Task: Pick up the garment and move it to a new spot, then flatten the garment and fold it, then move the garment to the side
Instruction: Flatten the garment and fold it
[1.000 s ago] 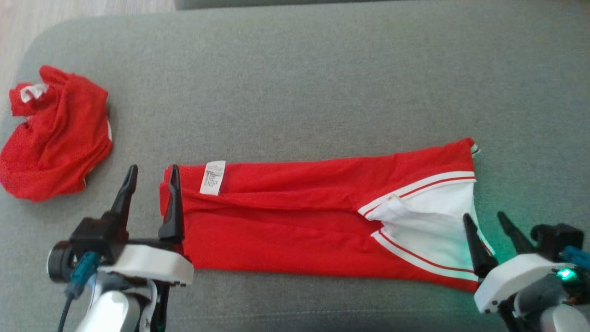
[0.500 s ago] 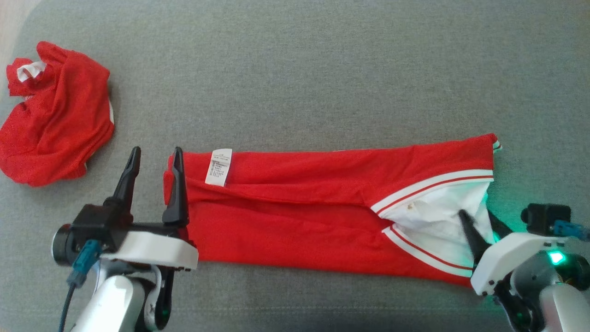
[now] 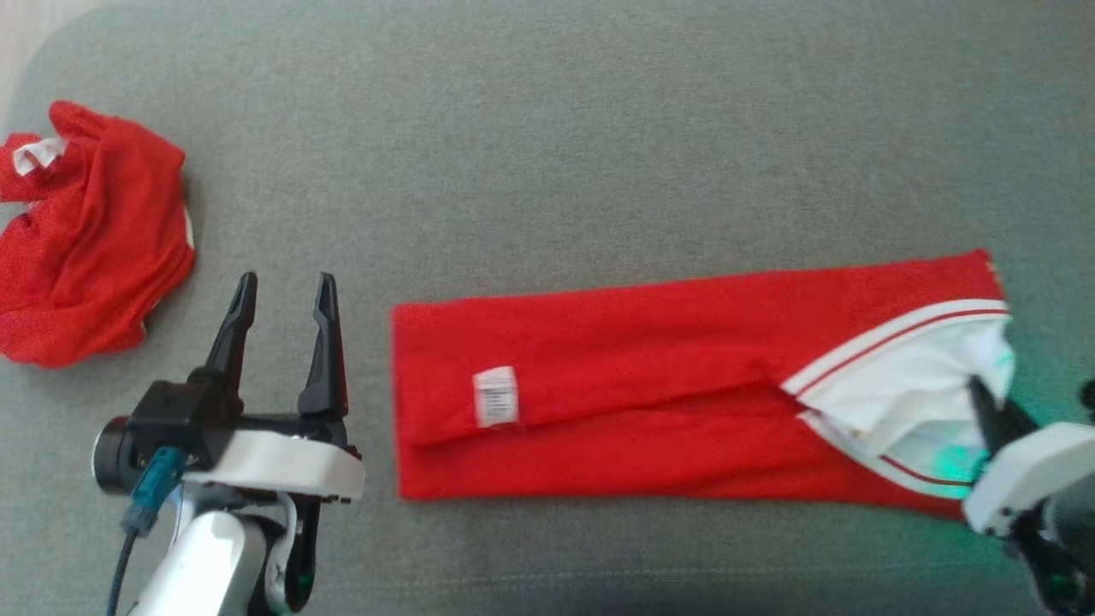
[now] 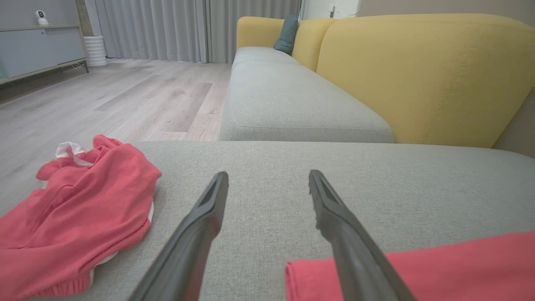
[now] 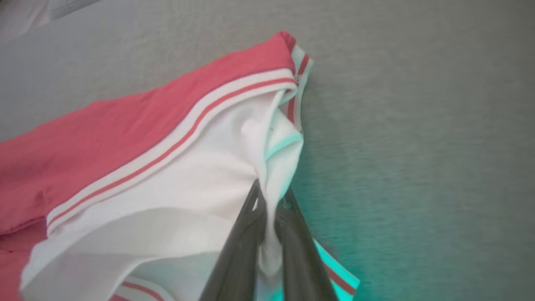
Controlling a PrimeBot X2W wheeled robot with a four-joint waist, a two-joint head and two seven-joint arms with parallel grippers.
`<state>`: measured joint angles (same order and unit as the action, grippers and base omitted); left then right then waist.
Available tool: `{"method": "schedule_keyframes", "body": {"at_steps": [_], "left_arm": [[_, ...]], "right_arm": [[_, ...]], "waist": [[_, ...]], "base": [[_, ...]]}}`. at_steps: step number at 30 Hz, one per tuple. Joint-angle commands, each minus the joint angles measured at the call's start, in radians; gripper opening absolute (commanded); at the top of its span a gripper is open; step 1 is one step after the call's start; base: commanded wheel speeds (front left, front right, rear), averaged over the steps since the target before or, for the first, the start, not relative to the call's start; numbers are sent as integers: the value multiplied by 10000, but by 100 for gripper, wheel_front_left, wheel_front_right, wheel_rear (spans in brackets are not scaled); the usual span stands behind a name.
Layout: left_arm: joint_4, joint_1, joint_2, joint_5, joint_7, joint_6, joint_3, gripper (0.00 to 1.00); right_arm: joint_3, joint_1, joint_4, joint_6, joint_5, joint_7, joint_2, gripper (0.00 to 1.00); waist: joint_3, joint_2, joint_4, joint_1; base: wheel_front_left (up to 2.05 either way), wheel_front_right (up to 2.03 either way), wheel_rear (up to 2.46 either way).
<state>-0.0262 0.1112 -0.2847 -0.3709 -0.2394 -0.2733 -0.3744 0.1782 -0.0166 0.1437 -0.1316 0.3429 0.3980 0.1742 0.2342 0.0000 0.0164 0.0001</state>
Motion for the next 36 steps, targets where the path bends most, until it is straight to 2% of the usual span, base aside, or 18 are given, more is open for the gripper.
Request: {"method": "schedule_keyframes", "body": {"at_steps": [1,5,10,15,20,23,24,26,36], "left_arm": [[-273,329,-187,79,-110,-65,413,100],[-252,301,-208,48,-118,-74,432,100],[-248,203,-192,20,-110,-117,401,100],[-274,81,-180,-15,-44,-160,333,100],[-300,-41,-170,-58,7,-192,269,100],[-317,-74,-172,-74,45,-183,211,100],[-273,-62,-179,-102,44,-139,183,100],[-234,-52,-162,-120,47,-115,140,100],[19,55,18,-206,22,4,-76,100]], "right_arm": [[21,90,-419,9,-48,36,320,0],[189,179,-789,9,-144,266,415,0],[-396,41,-1942,9,-583,528,555,0],[-1844,-359,-3386,9,-914,1041,674,0],[-3700,-902,-3896,9,-692,1287,121,0],[-4764,-1209,-3491,9,-345,1160,-502,0],[-5459,-1397,-3005,9,-71,980,-830,0],[-6079,-1573,-2448,9,214,692,-1058,0],[-8093,-2460,-120,9,1623,-947,-1235,0]], "waist": [[-30,0,-53,-1],[-144,0,-183,-1],[-425,0,-318,-1],[-754,0,-357,-1],[-1013,0,-274,-1],[-1098,0,-154,-1],[-1123,0,-52,-1],[-1133,0,68,-1],[-1049,0,606,-1]], "base": [[0,0,0],[0,0,0],[0,0,0],[0,0,0],[0,0,0],[0,0,0],[0,0,0],[0,0,0],[0,0,0]]}}
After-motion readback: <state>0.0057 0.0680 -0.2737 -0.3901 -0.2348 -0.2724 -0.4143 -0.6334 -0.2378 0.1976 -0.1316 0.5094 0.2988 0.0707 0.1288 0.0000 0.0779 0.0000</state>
